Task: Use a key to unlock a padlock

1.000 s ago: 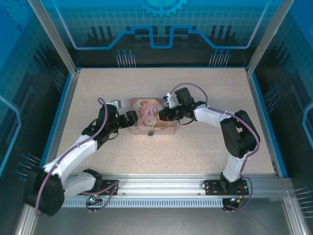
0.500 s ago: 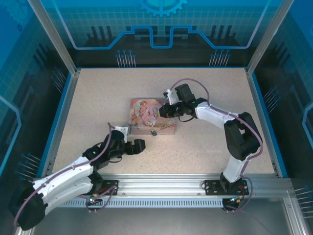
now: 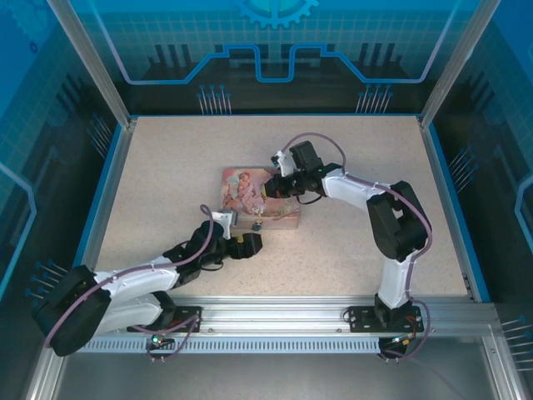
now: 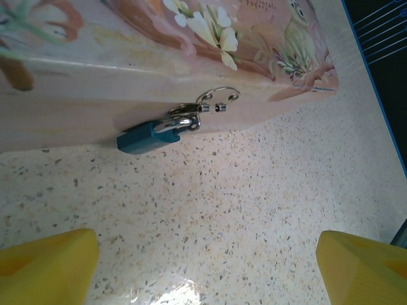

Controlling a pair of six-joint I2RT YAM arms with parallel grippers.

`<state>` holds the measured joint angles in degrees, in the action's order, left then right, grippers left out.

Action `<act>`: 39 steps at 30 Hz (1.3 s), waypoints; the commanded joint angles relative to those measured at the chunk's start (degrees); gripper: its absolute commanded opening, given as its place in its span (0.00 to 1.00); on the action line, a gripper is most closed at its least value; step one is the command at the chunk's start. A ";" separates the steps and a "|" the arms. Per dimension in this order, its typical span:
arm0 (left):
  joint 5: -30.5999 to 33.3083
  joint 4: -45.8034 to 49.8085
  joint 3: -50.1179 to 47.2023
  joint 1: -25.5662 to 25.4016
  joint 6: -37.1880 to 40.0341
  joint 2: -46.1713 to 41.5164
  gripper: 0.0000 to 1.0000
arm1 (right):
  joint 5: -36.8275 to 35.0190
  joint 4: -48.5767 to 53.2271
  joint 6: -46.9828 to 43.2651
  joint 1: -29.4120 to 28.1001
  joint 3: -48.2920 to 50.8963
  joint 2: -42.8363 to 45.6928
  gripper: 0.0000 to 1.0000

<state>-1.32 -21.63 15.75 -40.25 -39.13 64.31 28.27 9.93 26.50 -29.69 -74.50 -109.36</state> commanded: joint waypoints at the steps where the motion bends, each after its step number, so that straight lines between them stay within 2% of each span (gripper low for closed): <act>1: 0.61 -3.62 0.51 -0.40 -1.02 2.16 0.90 | -4.21 6.47 -1.63 -0.44 -1.34 -2.89 0.00; 9: 0.94 -12.90 0.20 -0.67 -1.91 9.98 0.91 | -5.88 12.04 -3.09 -0.25 0.09 -3.67 0.00; 25: 3.15 -21.04 1.39 -1.15 0.80 17.67 0.91 | -1.02 6.37 -1.19 0.64 4.71 -5.53 0.00; 39: 12.42 -29.02 0.88 -4.32 8.68 20.02 0.90 | -0.16 5.09 -1.56 0.73 5.59 -4.90 0.00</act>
<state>7.86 -47.20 15.97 -44.12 -33.89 82.98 31.38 6.98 25.23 -28.80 -72.69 -110.17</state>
